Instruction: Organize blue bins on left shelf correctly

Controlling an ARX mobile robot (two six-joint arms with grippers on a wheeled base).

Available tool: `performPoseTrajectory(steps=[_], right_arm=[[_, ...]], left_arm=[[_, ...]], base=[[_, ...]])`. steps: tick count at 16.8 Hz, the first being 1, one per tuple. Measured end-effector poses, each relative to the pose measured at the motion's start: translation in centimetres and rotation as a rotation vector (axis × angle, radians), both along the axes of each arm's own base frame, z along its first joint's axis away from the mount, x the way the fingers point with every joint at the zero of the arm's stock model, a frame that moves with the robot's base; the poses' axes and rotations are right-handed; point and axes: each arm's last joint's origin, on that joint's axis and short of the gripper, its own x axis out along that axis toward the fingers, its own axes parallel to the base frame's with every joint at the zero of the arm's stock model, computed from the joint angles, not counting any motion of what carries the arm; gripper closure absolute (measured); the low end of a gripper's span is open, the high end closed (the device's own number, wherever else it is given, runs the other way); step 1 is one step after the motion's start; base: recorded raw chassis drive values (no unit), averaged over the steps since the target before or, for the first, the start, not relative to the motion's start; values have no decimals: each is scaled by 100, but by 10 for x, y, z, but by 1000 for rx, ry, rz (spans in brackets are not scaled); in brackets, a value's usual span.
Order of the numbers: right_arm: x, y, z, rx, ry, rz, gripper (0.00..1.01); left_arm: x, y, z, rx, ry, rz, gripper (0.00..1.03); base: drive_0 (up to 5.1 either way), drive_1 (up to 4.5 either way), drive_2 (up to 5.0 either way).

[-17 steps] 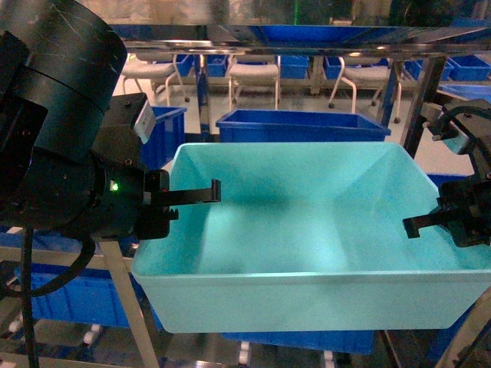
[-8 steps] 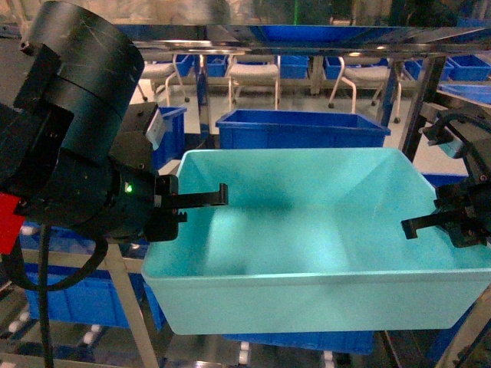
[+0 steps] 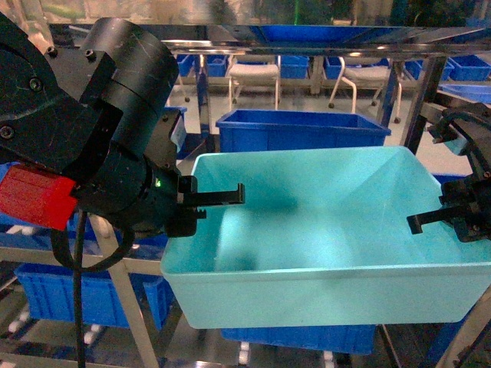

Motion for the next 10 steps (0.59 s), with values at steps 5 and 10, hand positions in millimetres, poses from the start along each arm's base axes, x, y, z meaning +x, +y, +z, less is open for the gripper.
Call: performPoseTrajectory(steps=[5, 10], right_arm=[[0, 0, 0, -3, -1, 4, 99], [0, -1, 0, -4, -2, 0, 99]], left_arm=[[0, 0, 0, 3, 0, 2, 101], [1, -1, 1, 0, -6, 0, 101]], base=[[151, 76, -216], [68, 52, -133]])
